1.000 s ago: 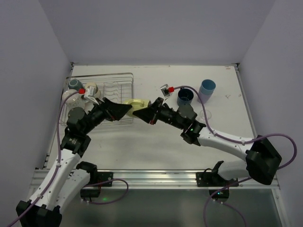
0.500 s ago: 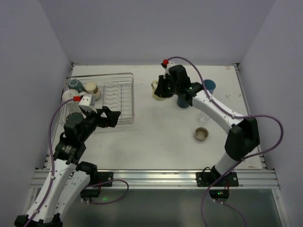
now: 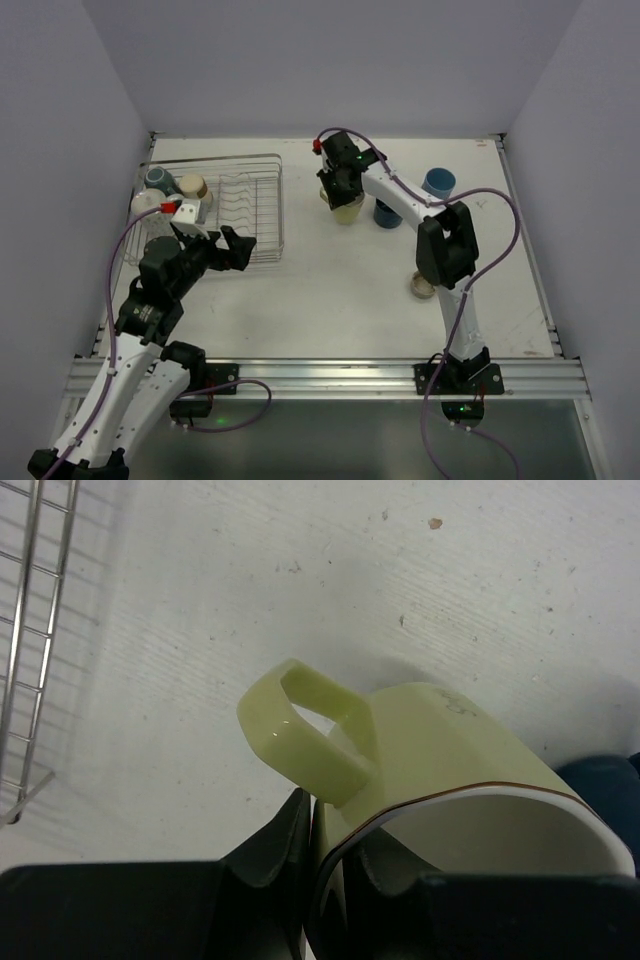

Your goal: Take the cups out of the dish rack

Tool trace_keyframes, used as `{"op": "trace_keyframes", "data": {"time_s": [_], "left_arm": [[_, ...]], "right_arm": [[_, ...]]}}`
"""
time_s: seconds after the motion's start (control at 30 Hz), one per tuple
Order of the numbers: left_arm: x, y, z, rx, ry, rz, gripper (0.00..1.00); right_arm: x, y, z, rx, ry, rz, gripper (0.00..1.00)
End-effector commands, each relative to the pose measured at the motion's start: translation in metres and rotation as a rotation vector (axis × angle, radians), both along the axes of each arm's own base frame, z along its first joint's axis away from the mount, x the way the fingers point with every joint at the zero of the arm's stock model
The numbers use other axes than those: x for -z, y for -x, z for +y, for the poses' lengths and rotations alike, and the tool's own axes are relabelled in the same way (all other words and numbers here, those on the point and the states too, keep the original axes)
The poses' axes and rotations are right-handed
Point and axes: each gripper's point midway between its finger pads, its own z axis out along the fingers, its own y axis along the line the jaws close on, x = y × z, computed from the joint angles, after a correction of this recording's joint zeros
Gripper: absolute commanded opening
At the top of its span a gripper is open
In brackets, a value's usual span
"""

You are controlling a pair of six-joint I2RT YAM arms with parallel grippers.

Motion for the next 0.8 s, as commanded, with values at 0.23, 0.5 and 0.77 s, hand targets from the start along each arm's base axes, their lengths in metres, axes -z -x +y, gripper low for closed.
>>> {"op": "trace_keyframes", "data": {"time_s": [0.23, 0.5, 0.77], "left_arm": [[0.000, -0.012, 0.022, -0.115, -0.076, -0.014, 1.00], [-0.002, -0.019, 0.054, -0.303, -0.099, 0.012, 1.00], [-0.023, -0.048, 0.082, -0.512, -0.138, 0.043, 1.00]], "right_arm": [[-0.011, -0.021, 0.006, -0.015, -0.006, -0.077, 0.24], [-0.062, -0.008, 0.014, -0.033, -0.108, -0.177, 0.79], [-0.145, 0.054, 0.023, -0.104, -0.400, -0.317, 0.99]]}}
